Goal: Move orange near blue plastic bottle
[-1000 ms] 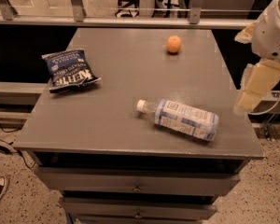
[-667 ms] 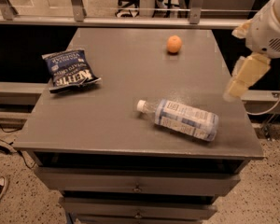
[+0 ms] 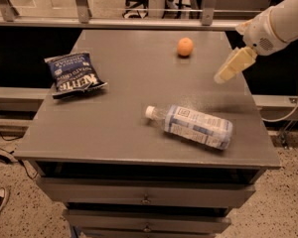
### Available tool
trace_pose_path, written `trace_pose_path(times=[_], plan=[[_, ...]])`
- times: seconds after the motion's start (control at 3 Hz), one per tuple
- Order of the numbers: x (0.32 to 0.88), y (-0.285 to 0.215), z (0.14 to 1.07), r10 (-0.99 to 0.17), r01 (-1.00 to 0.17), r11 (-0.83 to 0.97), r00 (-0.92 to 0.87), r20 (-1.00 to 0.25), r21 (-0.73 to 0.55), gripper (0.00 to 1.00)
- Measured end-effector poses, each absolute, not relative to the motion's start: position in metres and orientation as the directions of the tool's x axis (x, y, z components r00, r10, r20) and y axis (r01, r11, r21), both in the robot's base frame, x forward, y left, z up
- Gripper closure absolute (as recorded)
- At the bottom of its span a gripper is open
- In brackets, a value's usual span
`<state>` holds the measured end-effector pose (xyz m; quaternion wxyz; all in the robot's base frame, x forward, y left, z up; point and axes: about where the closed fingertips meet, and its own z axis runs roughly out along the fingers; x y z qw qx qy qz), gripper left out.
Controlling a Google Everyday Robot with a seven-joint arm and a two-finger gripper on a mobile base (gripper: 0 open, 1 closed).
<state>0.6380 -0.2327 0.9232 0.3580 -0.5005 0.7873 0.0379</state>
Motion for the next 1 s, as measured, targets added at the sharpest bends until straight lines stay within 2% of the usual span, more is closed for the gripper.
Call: trace_pose_path(times=[0.67, 1.0], plan=[[0.730, -0.221, 0.900, -0.579, -0.750, 0.627, -0.266, -0.771, -0.212, 0.00], [0.763, -0.212, 0.887, -0.520, -0.729, 0.662, -0.278, -0.808, -0.174, 0.00]])
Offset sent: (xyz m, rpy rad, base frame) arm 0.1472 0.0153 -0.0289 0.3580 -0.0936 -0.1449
